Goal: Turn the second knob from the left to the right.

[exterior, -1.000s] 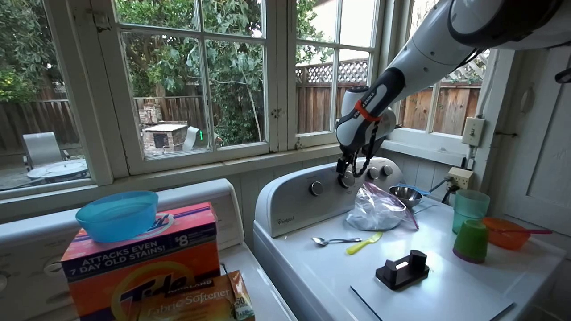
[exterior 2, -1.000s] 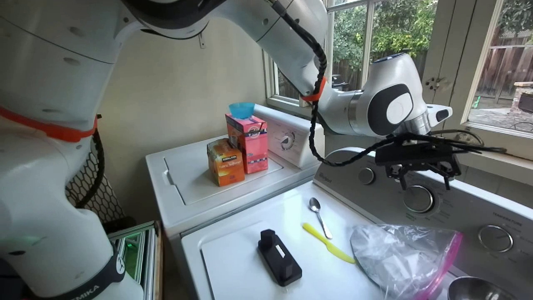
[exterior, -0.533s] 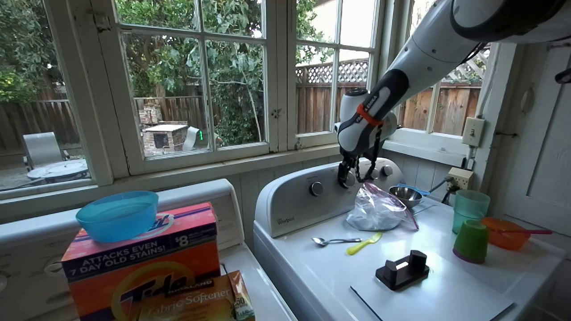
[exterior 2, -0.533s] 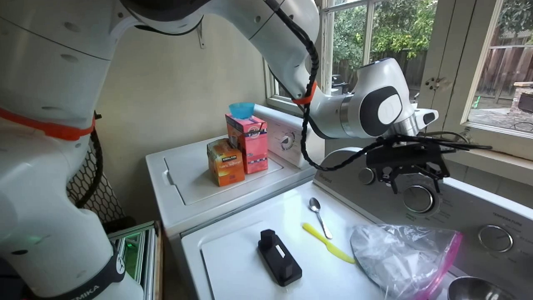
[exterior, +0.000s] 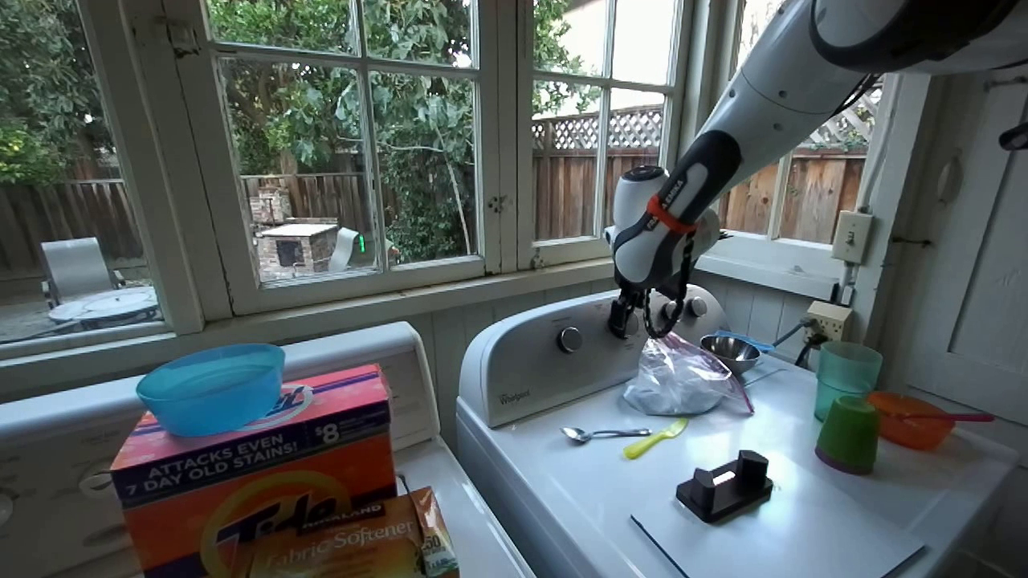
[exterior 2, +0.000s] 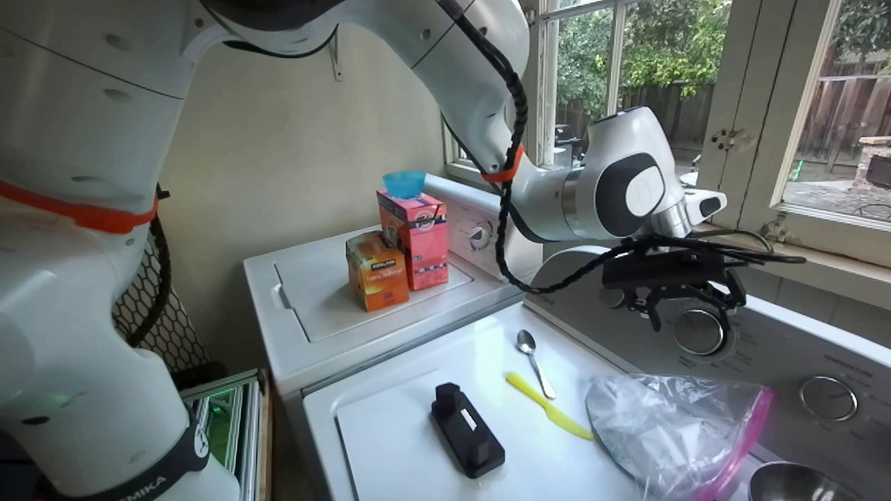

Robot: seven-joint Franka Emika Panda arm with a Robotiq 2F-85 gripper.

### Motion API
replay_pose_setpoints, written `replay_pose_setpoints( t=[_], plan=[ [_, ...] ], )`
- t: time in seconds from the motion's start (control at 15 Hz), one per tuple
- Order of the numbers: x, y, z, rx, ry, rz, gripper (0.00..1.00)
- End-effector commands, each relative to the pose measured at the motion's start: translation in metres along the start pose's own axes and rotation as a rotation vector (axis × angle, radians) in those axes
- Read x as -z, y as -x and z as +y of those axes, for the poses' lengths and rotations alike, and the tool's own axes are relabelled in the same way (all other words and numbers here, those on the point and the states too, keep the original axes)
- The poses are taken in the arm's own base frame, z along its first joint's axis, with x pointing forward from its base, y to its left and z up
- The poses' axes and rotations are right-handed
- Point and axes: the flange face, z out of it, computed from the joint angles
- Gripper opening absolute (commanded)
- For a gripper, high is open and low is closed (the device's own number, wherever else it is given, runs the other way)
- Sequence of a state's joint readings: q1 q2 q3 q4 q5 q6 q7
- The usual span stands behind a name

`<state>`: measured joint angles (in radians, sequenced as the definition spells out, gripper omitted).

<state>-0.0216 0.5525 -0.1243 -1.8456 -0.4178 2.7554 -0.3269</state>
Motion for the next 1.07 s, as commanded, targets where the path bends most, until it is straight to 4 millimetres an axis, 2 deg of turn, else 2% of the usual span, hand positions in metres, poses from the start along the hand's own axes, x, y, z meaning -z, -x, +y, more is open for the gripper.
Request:
replay_pose_setpoints(
  t=[0.0,0.47,0.53,0.6,0.73,0.87,0.93,1.0],
  plan=[
    [-0.004,0.002,-0.009,-0.02,0.017,0.011,1.0],
    [-0.015,-0.001,-0.009,-0.041,0.04,0.03,1.0],
    [-0.017,0.0,-0.008,-0.042,0.047,0.031,0.95],
    [-0.018,0.0,-0.008,-0.041,0.051,0.031,0.75],
    [-0.02,0.001,-0.007,-0.037,0.059,0.036,0.7],
    [-0.023,0.002,-0.007,-0.035,0.064,0.053,0.53],
    [-0.023,0.002,-0.007,-0.034,0.062,0.061,0.49],
    [-0.024,0.002,-0.008,-0.032,0.058,0.064,0.49]
  ],
)
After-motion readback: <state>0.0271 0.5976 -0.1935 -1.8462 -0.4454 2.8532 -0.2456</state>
